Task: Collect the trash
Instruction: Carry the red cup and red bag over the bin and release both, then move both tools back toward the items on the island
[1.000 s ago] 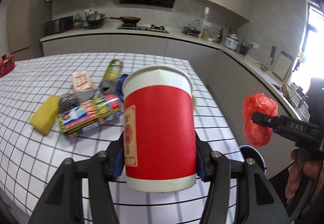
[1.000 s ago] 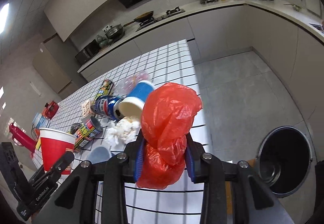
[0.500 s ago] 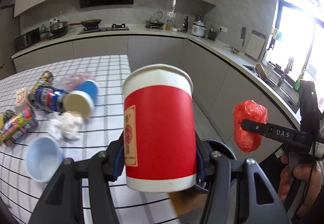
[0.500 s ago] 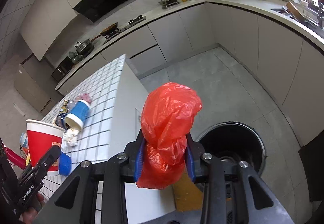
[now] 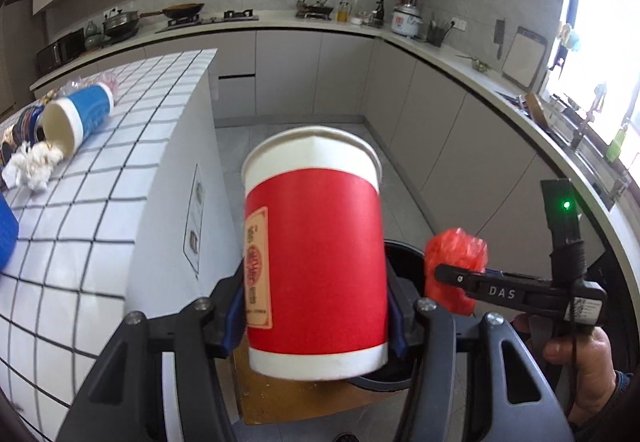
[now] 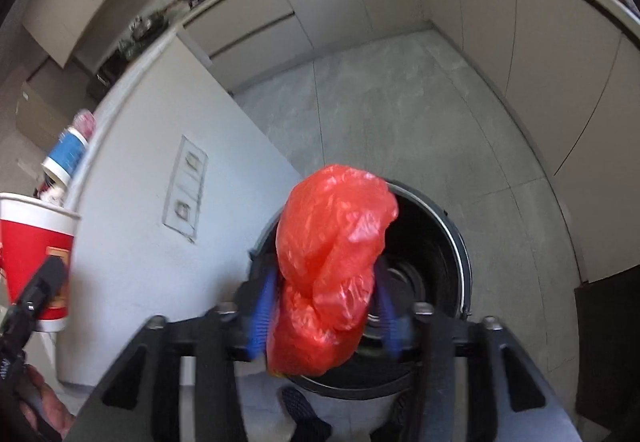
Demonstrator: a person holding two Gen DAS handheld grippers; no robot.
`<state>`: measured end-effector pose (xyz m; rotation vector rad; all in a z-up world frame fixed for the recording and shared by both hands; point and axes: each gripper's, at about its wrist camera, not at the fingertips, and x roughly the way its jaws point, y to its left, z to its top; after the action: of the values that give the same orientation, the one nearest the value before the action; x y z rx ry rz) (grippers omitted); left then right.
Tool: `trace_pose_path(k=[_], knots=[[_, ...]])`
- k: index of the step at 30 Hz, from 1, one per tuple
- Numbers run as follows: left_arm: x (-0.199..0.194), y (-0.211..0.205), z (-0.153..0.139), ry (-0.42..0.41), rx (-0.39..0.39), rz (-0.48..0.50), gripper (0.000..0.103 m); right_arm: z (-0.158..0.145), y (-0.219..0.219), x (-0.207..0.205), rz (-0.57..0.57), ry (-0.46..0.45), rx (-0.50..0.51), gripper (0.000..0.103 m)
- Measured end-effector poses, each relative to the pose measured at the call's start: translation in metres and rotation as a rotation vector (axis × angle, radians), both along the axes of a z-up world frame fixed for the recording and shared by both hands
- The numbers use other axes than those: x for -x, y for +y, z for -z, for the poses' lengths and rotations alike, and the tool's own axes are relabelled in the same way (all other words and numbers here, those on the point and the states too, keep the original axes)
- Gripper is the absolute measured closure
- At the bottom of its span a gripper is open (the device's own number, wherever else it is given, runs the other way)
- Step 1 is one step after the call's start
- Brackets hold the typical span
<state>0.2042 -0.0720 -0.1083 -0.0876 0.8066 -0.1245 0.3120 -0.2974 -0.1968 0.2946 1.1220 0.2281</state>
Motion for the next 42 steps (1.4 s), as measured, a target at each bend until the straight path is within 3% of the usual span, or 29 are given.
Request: trace_pose_path(k=[1,5,16,17,18,20,22,25,34,42], knots=[[-0.001,-0.001,0.003,0.009,-0.002,-0.008,0.046,0.005,-0.006,-0.002,0.010,0.000,0.012,0.035],[0.001,-0.016,0.010,0.019,-0.010,-0.032,0.046,0.003,-0.028,-0.002,0.045,-0.027,0.012,0.034],[-0.004,-0.066,0.041,0.074,0.018,-0.005,0.045,-0.039,-0.063,0.004,0.063,-0.115,0.016,0.034],[-0.005,-0.070,0.046,0.084,0.025,-0.007,0.041,-0.041,-0.064,0.005,0.064,-0.118,0.022,0.034],[-0.008,-0.075,0.051,0.091,0.017,-0.006,0.030,-0.041,-0.066,0.007,0.064,-0.120,0.024,0.034],[-0.013,-0.081,0.059,0.129,-0.023,-0.037,0.016,-0.044,-0.068,0.009,0.065,-0.118,0.034,0.033],[-0.010,-0.075,0.050,0.107,0.007,-0.061,0.009,-0.045,-0.069,0.011,0.066,-0.112,0.042,0.025],[-0.009,-0.074,0.036,0.084,-0.025,-0.070,0.007,-0.051,-0.070,0.014,0.078,-0.128,0.042,0.021],[0.005,-0.053,0.001,0.031,-0.079,-0.102,0.007,-0.074,-0.060,0.016,0.080,-0.153,-0.011,0.021],[0.022,0.009,-0.027,-0.005,-0.070,-0.214,0.007,-0.095,-0.024,0.019,0.033,-0.174,-0.040,0.021]])
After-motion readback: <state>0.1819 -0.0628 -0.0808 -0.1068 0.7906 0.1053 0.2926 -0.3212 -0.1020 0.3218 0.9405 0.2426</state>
